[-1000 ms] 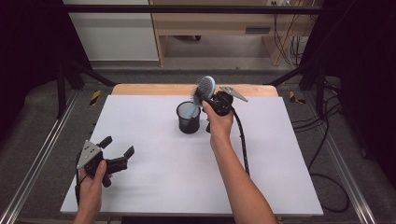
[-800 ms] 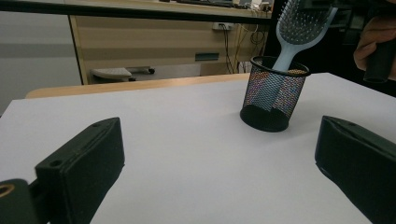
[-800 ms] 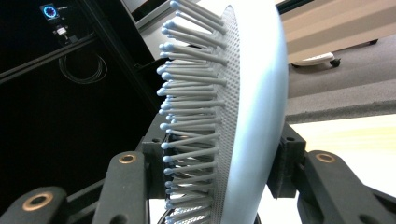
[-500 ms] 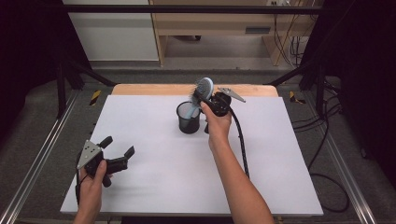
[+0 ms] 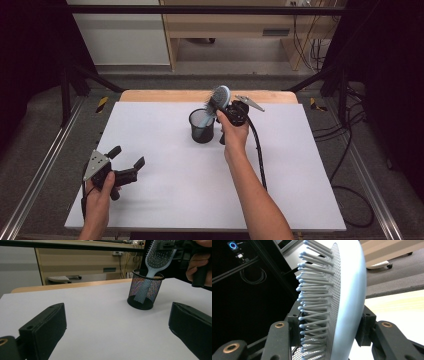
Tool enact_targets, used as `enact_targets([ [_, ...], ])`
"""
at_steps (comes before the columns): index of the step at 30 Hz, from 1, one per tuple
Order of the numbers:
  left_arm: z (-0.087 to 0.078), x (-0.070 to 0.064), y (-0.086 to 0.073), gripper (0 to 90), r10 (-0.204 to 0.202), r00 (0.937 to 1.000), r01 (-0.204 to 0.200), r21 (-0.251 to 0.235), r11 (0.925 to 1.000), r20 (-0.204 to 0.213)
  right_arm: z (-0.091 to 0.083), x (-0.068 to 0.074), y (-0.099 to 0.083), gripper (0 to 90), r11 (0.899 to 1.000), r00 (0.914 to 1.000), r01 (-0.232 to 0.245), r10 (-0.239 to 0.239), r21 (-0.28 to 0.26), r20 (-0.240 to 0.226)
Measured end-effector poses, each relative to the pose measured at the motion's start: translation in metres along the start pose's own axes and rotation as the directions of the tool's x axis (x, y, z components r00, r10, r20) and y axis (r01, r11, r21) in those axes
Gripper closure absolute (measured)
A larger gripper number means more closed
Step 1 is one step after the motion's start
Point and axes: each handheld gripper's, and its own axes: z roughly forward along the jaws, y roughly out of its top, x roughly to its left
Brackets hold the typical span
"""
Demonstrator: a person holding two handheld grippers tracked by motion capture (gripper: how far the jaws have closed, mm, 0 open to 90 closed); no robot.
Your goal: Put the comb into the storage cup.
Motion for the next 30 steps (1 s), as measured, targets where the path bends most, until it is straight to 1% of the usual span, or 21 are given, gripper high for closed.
enact_targets([
  [3,-0.0002,0.0001,0.0001,1.5,0.0,1.0,0.0,-0.001,1.0,0.0,-0.0003,-0.0009,0.0004,50.9,1.0,1.0,0.002,-0.002,0.004,0.0],
  [5,-0.0002,0.0004,0.0002,1.5,0.0,1.0,0.0,-0.001,1.0,-0.002,-0.0007,-0.0011,0.0005,50.3,1.0,0.9998,0.019,-0.019,0.009,-0.005],
  [7,-0.0002,0.0008,0.0002,1.5,0.0,1.0,0.0,-0.001,1.0,-0.003,-0.0013,-0.0014,0.0006,50.0,1.0,0.9997,0.022,-0.022,0.013,-0.005],
  [13,-0.0002,0.0013,0.0002,1.5,-0.002,1.0,0.002,-0.002,1.0,-0.002,-0.0018,-0.0054,0.0022,49.2,1.0,1.0,0.003,-0.003,0.025,0.002],
  [19,0.0,0.0013,0.0001,1.5,-0.001,1.0,0.001,-0.001,1.0,-0.001,-0.0017,-0.0076,0.0027,48.6,1.0,1.0,-0.005,0.004,0.03,0.003],
  [21,0.0,0.0012,0.0001,1.5,-0.001,1.0,0.001,-0.001,1.0,0.0,-0.0016,-0.009,0.0029,48.6,0.999,0.9999,-0.015,0.015,0.033,-0.004],
  [30,0.0003,0.001,-0.0001,1.5,-0.001,1.0,0.001,0.001,1.0,0.0,-0.0018,-0.0098,0.0035,48.3,0.999,0.9999,-0.011,0.011,0.041,-0.01],
])
